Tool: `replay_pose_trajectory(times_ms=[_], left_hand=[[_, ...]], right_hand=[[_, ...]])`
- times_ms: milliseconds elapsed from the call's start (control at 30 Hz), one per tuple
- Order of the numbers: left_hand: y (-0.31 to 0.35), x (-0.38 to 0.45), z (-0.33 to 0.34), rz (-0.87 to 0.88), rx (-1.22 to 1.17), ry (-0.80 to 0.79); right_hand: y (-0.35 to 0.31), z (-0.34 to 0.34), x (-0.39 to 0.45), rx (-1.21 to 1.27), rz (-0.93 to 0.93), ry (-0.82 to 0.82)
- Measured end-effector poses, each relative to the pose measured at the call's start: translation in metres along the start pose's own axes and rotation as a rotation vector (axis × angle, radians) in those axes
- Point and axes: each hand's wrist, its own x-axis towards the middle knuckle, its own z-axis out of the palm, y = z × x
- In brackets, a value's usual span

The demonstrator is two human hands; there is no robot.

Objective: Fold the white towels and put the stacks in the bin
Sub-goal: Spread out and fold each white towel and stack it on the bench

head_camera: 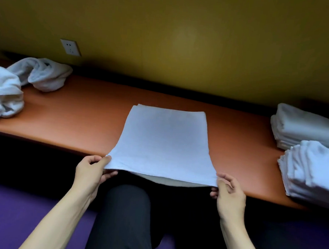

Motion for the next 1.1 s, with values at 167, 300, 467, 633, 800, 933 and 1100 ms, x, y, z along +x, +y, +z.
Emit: replay_pose_trajectory(times_ms=[167,300,467,633,800,933,1100], left_hand=[[0.003,-0.02,-0.003,0.003,-0.036,-0.118],[0.011,-0.021,0.005,-0.01,-0.199,-0.208],[0.009,0.001,0.013,0.243,0.097,-0.225],[0.006,0.046,0.025,0.521,0.51,-0.005],[0.023,0.089,0.063,0.672,0.632,0.052],[0.033,0.129,0.096,0.734,0.688,0.103],[0.038,0.179,0.125,0.696,0.732,0.118]], right_hand=[[-0.011,-0.018,-0.004,0.278,0.099,-0.041],[-0.022,-0.021,0.004,0.563,0.178,-0.258],[-0.031,-0.009,0.042,0.323,0.059,-0.22],[-0.041,0.021,0.102,-0.061,-0.253,-0.088],[-0.044,0.065,0.16,-0.108,-0.306,-0.113],[-0.046,0.1,0.201,-0.142,-0.331,-0.058],[-0.042,0.131,0.244,-0.204,-0.328,-0.021]])
